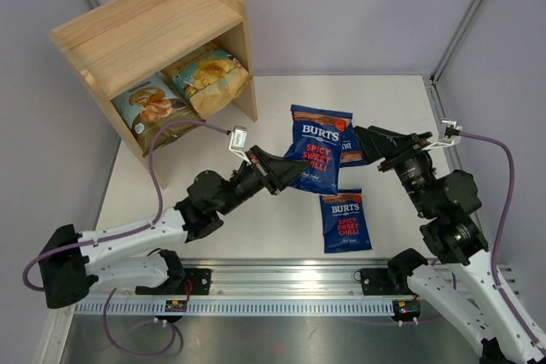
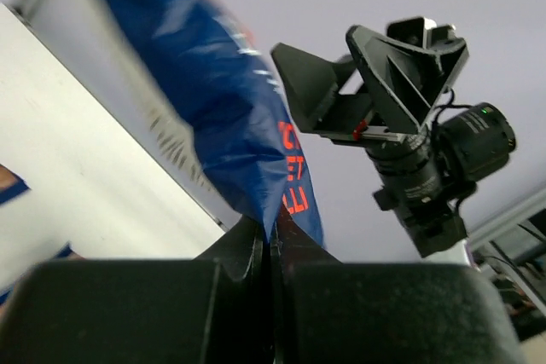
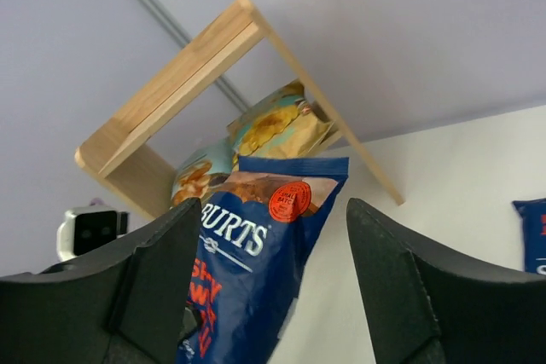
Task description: Place and organize the chips bags onto the shelf
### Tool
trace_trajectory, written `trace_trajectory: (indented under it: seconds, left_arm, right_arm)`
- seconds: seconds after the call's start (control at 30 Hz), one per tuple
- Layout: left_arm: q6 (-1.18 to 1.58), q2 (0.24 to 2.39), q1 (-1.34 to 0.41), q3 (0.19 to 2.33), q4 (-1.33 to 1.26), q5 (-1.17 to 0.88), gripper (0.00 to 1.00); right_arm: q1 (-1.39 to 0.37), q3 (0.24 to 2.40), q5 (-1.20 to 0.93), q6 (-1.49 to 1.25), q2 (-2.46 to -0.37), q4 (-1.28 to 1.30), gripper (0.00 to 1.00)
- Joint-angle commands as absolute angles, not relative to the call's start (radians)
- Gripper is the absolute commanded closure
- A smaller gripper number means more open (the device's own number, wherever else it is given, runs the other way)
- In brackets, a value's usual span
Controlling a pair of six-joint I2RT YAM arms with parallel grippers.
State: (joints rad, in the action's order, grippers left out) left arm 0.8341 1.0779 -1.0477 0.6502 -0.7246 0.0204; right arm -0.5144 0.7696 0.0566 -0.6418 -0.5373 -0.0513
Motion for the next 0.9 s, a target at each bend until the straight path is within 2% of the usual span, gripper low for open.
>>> trace_trajectory:
  seconds: [0.0, 0.1, 0.27, 0.57, 0.7, 0.87]
  left_arm:
    - [0.714, 0.999, -1.026, 0.755, -0.545, 0.112, 1.0]
    - [0.669, 0.965, -0.991, 0.843, -0.406, 0.146, 1.0]
    - [0.603, 0.971, -0.899, 1.078, -0.2, 0.147, 1.0]
    - [0.637, 1.14, -0.559, 1.551, 0.239, 0.19, 1.0]
    - [0.673, 1.241, -0.44, 1.731, 0.324, 0.19, 1.0]
    - [0.709, 1.374, -0.303, 1.844, 0.348, 0.114, 1.0]
  right_arm:
    - [-0.512, 0.862, 0.199, -0.542, -0.525, 0.136, 0.23]
    - [-0.512, 0.902, 0.253, -0.537, -0.515, 0.22, 0.17]
    - [-0.512, 0.914, 0.262, -0.54, -0.486, 0.268, 0.16]
    - [-0.512, 0.92, 0.27, -0.563, -0.446, 0.324, 0.16]
    - [-0.512, 0.919, 0.261, -0.572, -0.428, 0.337, 0.15]
    - [-0.512, 0.939, 0.279, -0.557, -0.384, 0.365, 0.15]
